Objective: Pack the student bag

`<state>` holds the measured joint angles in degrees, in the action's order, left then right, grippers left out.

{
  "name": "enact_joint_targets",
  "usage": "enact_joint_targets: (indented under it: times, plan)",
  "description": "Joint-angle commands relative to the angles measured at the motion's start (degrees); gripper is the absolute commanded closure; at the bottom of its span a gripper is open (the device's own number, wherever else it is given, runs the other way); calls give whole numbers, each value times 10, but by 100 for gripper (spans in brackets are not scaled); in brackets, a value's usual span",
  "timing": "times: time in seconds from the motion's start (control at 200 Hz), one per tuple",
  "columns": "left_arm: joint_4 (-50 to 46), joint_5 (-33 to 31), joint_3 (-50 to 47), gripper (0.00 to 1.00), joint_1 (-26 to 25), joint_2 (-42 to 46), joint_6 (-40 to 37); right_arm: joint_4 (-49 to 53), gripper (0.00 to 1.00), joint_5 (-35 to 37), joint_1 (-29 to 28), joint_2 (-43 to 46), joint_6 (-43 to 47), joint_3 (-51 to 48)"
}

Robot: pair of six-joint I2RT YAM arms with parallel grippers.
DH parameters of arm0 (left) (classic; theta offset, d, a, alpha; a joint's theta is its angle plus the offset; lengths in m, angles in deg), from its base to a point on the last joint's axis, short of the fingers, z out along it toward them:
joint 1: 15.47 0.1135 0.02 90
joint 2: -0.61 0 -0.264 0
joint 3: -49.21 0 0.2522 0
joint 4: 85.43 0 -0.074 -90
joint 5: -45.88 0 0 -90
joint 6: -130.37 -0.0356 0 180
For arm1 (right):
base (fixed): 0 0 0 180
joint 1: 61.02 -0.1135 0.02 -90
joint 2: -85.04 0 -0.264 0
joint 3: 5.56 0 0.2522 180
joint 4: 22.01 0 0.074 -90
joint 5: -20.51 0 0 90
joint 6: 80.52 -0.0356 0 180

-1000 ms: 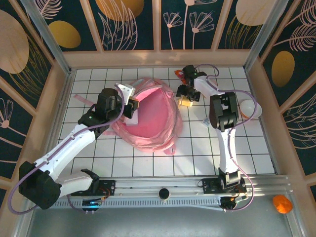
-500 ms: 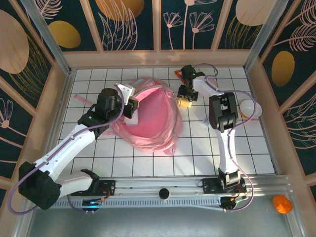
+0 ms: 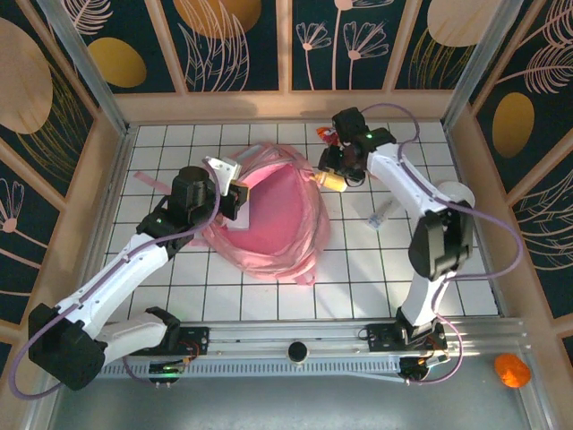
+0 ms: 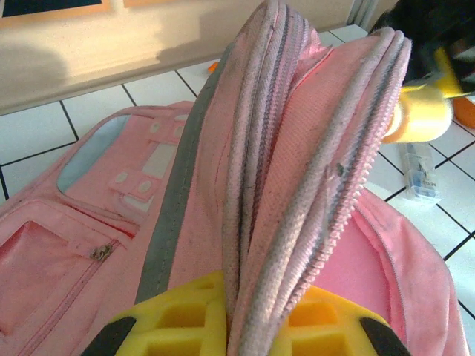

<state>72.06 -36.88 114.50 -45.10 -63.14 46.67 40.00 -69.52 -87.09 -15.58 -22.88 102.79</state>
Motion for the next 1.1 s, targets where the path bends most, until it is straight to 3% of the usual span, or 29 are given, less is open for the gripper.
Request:
enact_joint_targets:
  times: [0.0, 0.155, 0.355, 0.736, 0.896, 1.096]
  plan:
    - [112, 13, 13, 100, 0, 24, 21, 28, 43, -25, -49, 44, -76, -28]
    - [118, 23, 25, 100, 0, 19, 23, -44, 43, -49, -122, 74, -160, -91]
    - [125, 33, 33, 100, 0, 23, 27, -173, 44, -77, -165, 40, -222, -137]
    - [131, 59, 38, 100, 1, 22, 27, -266, 42, -55, -165, -69, -250, -114]
    - [125, 54, 57, 100, 0, 22, 22, -276, 19, -61, -158, -81, -253, -111]
    - [127, 53, 53, 100, 0, 18, 21, -259, 15, -52, -161, -52, -248, -133]
